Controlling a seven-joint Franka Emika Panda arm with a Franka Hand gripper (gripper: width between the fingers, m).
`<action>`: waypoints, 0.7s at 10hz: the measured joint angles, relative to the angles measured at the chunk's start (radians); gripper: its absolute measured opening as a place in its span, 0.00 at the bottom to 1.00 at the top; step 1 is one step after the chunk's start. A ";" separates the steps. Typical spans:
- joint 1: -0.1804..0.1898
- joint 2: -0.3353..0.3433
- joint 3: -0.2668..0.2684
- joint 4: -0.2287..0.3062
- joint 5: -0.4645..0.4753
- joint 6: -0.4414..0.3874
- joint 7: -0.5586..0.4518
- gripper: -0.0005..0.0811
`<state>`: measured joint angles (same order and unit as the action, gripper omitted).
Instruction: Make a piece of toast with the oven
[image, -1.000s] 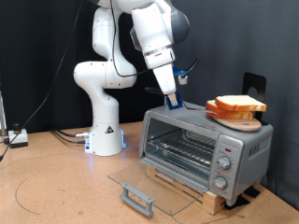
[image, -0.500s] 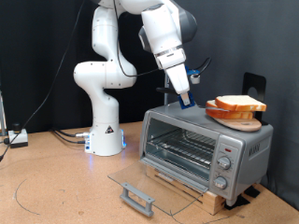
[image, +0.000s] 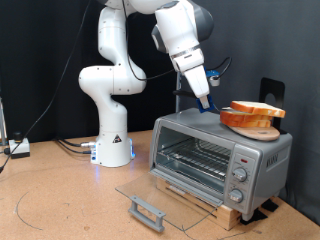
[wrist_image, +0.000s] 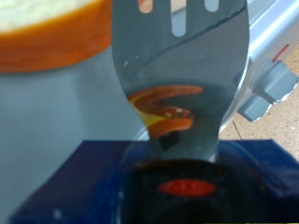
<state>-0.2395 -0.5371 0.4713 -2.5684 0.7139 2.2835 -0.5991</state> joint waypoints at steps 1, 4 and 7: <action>0.000 -0.010 0.000 0.000 0.001 -0.013 0.000 0.49; 0.002 -0.030 0.000 0.000 0.005 -0.030 0.000 0.49; 0.009 -0.033 0.010 0.000 0.005 -0.036 0.001 0.49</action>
<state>-0.2301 -0.5705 0.4817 -2.5683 0.7186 2.2475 -0.5976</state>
